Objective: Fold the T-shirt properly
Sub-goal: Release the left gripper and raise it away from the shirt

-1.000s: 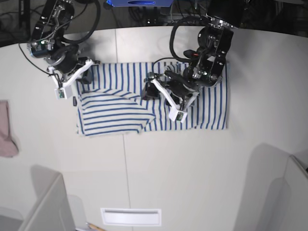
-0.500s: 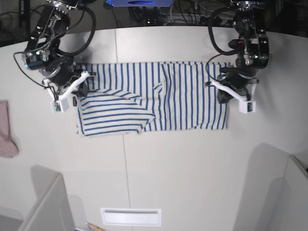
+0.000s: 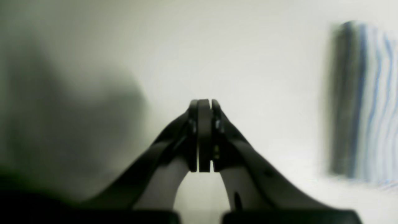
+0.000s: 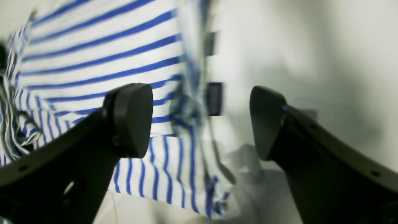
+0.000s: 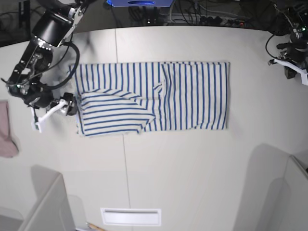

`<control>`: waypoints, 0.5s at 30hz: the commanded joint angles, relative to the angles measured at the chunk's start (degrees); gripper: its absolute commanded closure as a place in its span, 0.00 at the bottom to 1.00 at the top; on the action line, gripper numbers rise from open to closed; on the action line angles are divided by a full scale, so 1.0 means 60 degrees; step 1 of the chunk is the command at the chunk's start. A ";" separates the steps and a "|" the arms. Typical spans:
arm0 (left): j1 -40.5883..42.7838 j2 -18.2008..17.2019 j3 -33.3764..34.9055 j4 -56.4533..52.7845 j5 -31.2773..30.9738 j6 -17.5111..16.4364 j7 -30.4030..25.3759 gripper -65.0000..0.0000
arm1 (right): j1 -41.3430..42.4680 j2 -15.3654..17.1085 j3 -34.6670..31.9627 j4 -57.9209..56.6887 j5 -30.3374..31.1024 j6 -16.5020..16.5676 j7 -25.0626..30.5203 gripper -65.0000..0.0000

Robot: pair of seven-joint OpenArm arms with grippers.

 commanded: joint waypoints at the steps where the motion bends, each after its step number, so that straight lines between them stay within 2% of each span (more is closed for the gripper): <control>1: -0.0016 -0.0091 -0.0042 0.0150 0.0161 -0.0127 -0.0212 1.00 | 0.0322 0.0109 0.0007 -0.0159 0.0155 0.0043 -0.0087 0.31; 2: -0.0045 -0.0091 -0.0056 0.0150 0.0527 -0.0332 -0.0212 1.00 | 0.0454 0.0255 0.0007 -0.0467 0.0169 0.0131 -0.0278 0.31; 5: -0.0060 -0.0003 -0.0042 0.0150 0.1318 -0.0874 -0.0212 1.00 | 0.0703 0.0402 0.0051 -0.1361 0.0668 0.0966 -0.0483 0.31; 6: -0.0060 0.0099 -0.0071 0.0135 0.1421 -0.1006 -0.0212 1.00 | 0.0703 0.0461 0.0080 -0.1551 0.0843 0.1054 -0.0439 0.31; 15: -0.0075 0.0231 -0.0056 0.0106 0.1406 -0.1109 -0.0212 1.00 | 0.0674 0.0798 0.0359 -0.2694 0.0975 0.1039 -0.0512 0.31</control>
